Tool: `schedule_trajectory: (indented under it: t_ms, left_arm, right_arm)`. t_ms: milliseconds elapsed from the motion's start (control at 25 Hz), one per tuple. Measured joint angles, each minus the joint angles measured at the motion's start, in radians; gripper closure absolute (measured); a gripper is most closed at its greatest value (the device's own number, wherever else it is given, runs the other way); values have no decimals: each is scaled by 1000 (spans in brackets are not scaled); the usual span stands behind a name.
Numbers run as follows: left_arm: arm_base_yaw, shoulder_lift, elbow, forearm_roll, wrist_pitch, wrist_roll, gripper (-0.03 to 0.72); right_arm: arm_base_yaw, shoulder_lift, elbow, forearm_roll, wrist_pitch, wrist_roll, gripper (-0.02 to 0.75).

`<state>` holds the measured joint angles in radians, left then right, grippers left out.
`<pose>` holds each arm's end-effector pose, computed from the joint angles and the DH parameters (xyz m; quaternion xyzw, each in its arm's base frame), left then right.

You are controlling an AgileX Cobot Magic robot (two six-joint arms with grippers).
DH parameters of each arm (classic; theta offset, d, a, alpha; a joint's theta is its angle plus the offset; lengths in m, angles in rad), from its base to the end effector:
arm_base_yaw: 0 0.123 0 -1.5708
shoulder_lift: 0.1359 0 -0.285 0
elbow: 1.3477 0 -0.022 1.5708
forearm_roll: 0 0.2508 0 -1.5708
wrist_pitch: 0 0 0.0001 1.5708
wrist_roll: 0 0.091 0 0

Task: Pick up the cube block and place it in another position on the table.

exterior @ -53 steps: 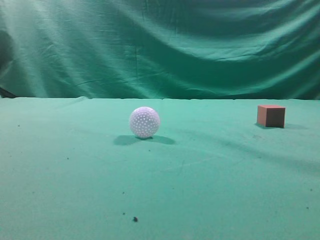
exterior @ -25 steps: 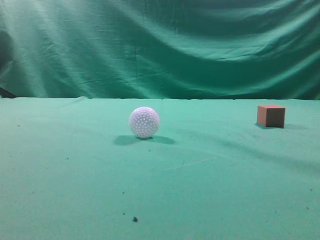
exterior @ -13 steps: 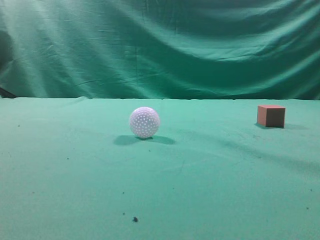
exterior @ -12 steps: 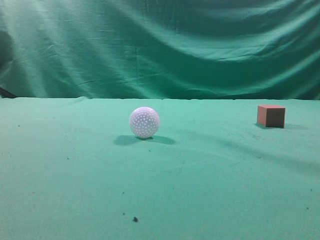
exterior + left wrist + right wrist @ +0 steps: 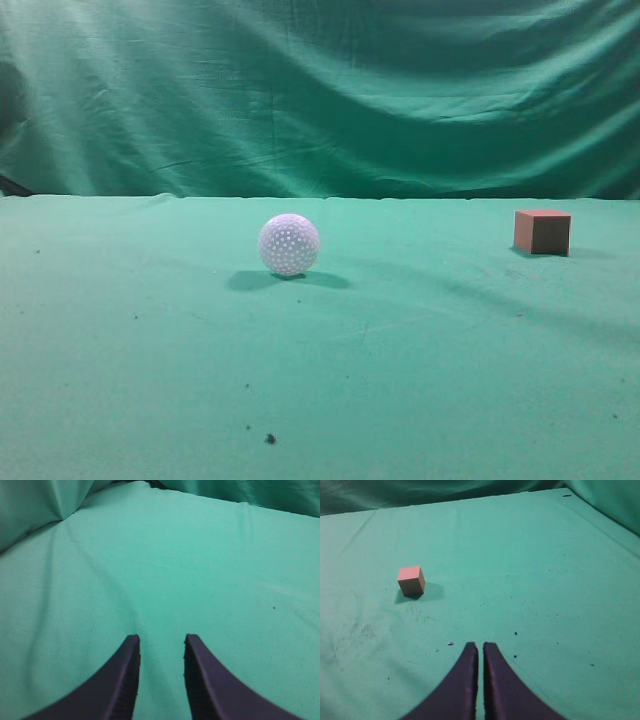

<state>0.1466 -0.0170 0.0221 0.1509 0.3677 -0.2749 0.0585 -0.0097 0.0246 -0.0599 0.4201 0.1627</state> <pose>0.0511 0.0125 0.1739 -0.1278 0.7890 0.0254 0.6004 0.0514 0.0008 0.1679 0.0273 0.8181 0.0378 0.5732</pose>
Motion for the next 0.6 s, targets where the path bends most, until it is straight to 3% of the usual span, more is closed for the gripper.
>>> schedule_trajectory:
  t_ms: [600]
  left_arm:
    - [0, 0, 0, 0, 0, 0, 453]
  right_arm:
    - [0, 0, 0, 0, 0, 0, 738]
